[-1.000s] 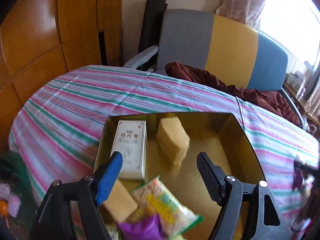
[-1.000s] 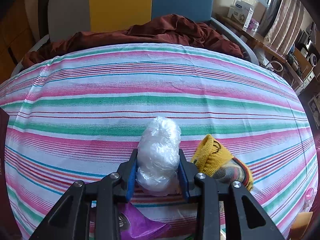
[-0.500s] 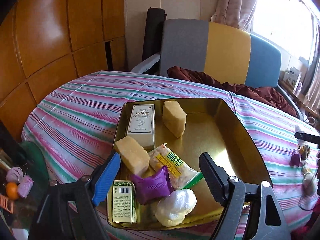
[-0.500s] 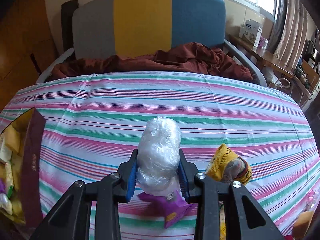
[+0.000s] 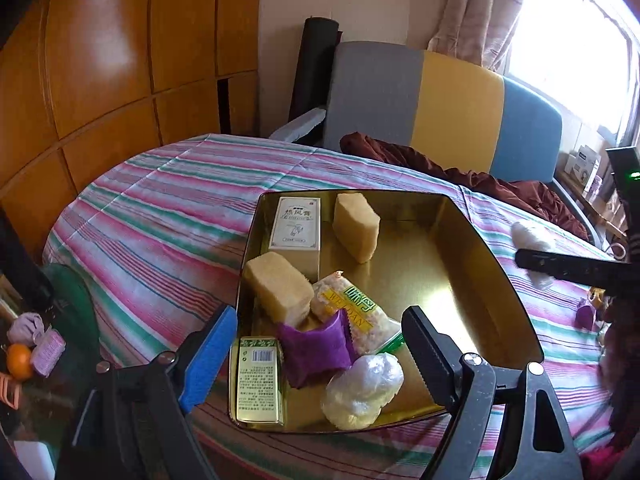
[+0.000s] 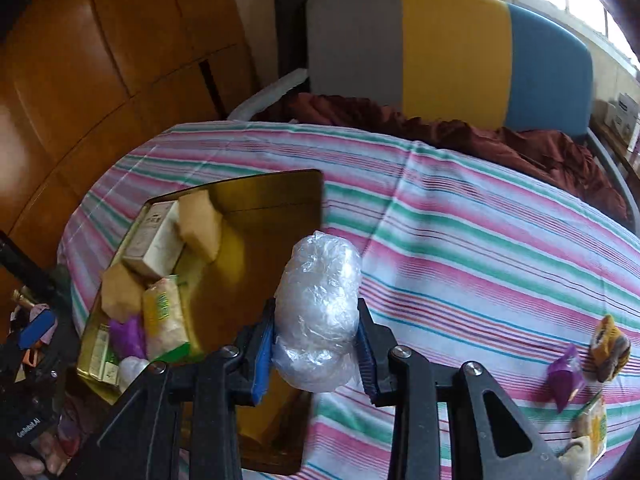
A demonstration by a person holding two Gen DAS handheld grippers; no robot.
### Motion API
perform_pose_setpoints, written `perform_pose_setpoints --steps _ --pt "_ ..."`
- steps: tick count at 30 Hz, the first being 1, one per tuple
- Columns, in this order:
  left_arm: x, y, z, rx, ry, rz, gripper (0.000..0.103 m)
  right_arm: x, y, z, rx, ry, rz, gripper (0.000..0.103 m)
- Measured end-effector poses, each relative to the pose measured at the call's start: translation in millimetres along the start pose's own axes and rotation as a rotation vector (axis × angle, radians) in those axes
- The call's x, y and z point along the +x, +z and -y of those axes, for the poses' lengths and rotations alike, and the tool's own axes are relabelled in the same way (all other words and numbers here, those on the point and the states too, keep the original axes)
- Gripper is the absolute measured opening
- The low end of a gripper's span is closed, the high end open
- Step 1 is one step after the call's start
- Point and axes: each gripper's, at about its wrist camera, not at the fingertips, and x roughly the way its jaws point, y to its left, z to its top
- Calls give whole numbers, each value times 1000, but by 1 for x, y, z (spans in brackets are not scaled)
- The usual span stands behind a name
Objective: Organize objects
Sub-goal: 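Carry the white bundle over the gold tray and open the right gripper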
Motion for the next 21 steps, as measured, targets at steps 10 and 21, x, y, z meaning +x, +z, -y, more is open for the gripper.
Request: perform_pose_setpoints --steps 10,21 --pt "1 -7 -20 -48 15 -19 86 60 16 -72 -34 129 -121 37" --pt "5 -11 -34 -83 43 -26 86 65 18 -72 26 224 -113 47"
